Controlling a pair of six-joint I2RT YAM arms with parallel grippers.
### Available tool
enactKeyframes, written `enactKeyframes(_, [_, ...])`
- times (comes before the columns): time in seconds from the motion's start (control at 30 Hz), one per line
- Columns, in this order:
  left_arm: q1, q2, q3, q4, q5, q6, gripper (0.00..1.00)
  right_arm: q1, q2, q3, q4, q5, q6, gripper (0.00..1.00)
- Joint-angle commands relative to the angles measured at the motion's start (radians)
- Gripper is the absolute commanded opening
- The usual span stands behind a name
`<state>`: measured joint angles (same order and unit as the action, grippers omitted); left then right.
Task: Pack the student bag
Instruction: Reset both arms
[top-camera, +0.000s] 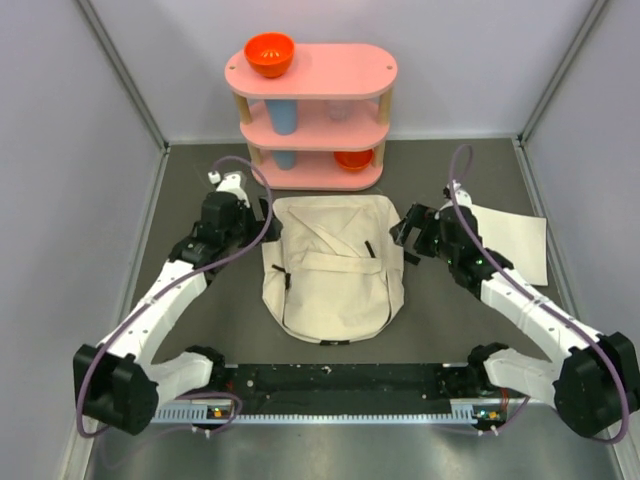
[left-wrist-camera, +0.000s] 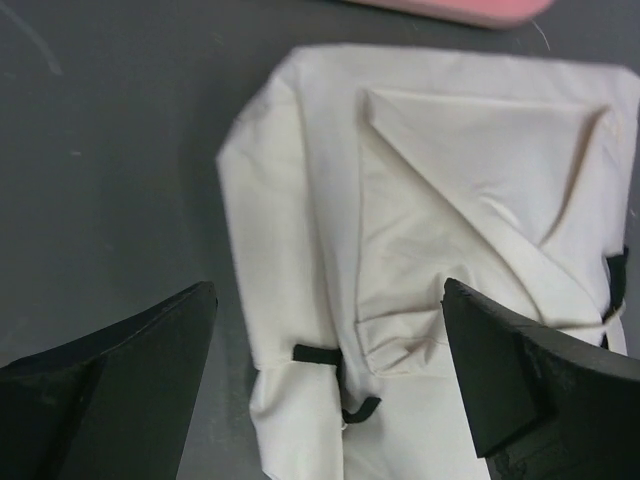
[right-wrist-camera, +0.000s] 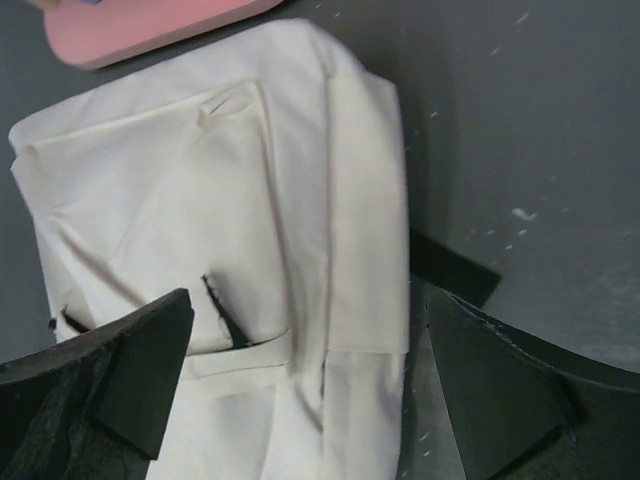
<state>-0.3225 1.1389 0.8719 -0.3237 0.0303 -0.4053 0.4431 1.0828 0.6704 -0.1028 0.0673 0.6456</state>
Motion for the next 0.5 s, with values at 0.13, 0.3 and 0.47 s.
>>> enactKeyframes(0.13, [0.010, -0.155, -0.051, -0.037, -0.349, -0.049, 0.99, -0.101, -0.030, 0.052, -0.083, 0.149, -0.185, 0.98])
enactKeyframes(0.3, [0.010, -0.211, -0.086, -0.028, -0.417, -0.061, 0.99, -0.101, -0.046, 0.055, -0.020, 0.175, -0.291, 0.99])
enactKeyframes(0.47, [0.008, -0.206, -0.091, -0.026, -0.418, -0.035, 0.99, -0.099, -0.084, -0.043, 0.168, 0.264, -0.403, 0.99])
